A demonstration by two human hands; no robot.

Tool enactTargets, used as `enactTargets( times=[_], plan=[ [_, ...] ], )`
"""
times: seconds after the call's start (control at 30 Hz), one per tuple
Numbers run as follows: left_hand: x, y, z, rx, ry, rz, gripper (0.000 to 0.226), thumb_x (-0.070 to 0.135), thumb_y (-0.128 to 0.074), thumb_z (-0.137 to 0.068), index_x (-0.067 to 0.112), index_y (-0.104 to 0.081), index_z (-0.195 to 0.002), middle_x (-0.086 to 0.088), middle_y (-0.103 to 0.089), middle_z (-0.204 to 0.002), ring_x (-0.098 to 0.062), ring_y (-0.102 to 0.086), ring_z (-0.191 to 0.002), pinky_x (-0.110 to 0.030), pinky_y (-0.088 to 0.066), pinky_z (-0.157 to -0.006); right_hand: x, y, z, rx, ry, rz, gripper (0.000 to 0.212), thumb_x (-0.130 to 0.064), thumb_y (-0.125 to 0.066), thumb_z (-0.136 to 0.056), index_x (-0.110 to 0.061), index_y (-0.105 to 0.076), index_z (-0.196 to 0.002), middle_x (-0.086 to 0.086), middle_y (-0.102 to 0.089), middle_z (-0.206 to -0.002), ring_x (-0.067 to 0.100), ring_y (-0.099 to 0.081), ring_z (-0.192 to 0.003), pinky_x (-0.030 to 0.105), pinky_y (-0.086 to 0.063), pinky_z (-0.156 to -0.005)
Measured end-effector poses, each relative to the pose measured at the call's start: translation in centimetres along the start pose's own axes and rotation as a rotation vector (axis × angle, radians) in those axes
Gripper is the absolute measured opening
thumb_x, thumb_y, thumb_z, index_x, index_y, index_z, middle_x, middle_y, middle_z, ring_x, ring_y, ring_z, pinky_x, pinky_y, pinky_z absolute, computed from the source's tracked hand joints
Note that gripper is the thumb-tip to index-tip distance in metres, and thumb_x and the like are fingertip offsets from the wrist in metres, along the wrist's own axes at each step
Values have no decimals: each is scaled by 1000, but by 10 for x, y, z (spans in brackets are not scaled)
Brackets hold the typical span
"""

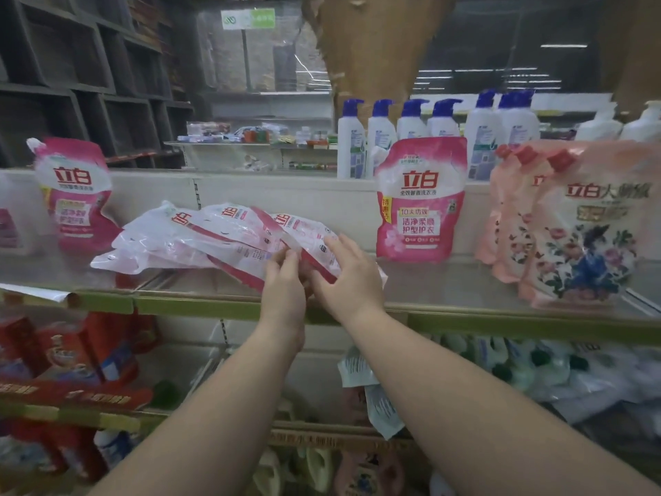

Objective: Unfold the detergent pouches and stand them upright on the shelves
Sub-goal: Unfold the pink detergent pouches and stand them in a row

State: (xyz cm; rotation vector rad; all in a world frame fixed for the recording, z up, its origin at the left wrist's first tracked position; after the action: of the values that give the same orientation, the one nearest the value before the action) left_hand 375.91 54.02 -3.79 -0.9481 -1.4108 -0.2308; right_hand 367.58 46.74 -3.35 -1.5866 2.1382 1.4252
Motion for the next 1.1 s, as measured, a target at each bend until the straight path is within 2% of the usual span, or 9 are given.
enactTargets(
  times=[0.13, 0.37, 0.53, 0.7, 0.77, 0.87, 0.97, 1.03, 1.1],
  plan=[
    [-6, 8, -7, -47, 60, 14, 42, 45, -47, -102, 29, -60, -138, 0, -76, -123, -23, -73, -114, -50, -55, -104, -2, -2, -2, -49, -11, 86, 67, -59, -63, -94, -36, -48, -154, -6, -39, -167, 22, -35, -154, 46, -28, -127],
    [-9, 17, -17, -130, 89, 33, 38, 45, -48, -103, 30, -69, -130, 3, -74, -127, -20, -66, -125, -50, -47, -112, -12, -12, -16, -114, -50, 235, 72, -58, -59, -94, -38, -36, -160, -3, -26, -173, 26, -28, -157, 48, -22, -128],
    [-4, 17, -19, -184, 82, 26, 34, 40, -44, -106, 32, -70, -126, 1, -76, -123, -21, -69, -121, -52, -50, -110, -10, -20, -24, -117, -26, 327, 64, -55, -48, -102, -32, -36, -160, -3, -42, -165, 28, -44, -148, 47, -35, -123],
    [-4, 9, -20, -188, 89, 11, 30, 47, -50, -103, 42, -67, -127, 12, -72, -130, -15, -64, -128, -46, -48, -113, -8, -18, -25, -135, -1, 336, 58, -45, -44, -110, -30, -32, -165, -3, -40, -168, 22, -38, -153, 43, -27, -127],
    [-4, 5, -21, -187, 79, -12, 38, 51, -52, -100, 44, -62, -135, 14, -67, -136, -14, -60, -131, -46, -45, -115, -5, -14, -26, -125, 8, 309, 56, -44, -44, -111, -31, -34, -164, -4, -42, -167, 21, -39, -152, 41, -29, -127],
    [-2, -1, -27, -180, 57, -58, 47, 55, -53, -95, 43, -61, -140, 15, -66, -139, -13, -58, -135, -46, -40, -119, -1, -6, -30, -79, 30, 248, 50, -48, -41, -111, -34, -45, -159, -4, -59, -153, 22, -55, -139, 41, -44, -115],
    [1, -7, -36, -175, 54, -78, 49, 60, -52, -94, 43, -62, -139, 14, -66, -139, -15, -56, -136, -48, -34, -122, 2, 1, -34, -11, 16, 223, 45, -50, -39, -111, -41, -52, -152, -4, -73, -128, 26, -67, -114, 39, -53, -91],
    [2, -12, -41, -159, 58, -68, 48, 58, -51, -97, 38, -63, -139, 13, -68, -136, -12, -57, -135, -44, -35, -122, 6, 6, -37, 15, -28, 175, 42, -56, -38, -110, -43, -56, -146, -4, -77, -112, 26, -70, -101, 38, -56, -83],
    [2, -17, -43, -142, 79, -63, 39, 53, -50, -102, 37, -65, -134, 15, -71, -130, -9, -57, -133, -39, -36, -120, 9, 12, -39, 22, -68, 104, 46, -65, -34, -108, -41, -62, -135, -7, -76, -101, 24, -71, -92, 43, -61, -80]
  ],
)
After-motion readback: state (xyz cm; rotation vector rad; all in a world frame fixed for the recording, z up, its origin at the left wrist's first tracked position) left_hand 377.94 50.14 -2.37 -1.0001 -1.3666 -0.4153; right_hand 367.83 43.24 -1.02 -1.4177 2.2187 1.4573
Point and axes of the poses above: each hand's wrist, its own z-axis away from the middle knuckle, its own y-axis out of the back of the hand, x = y × z, the point moved 1 cm from there along -z, towards the middle knuckle
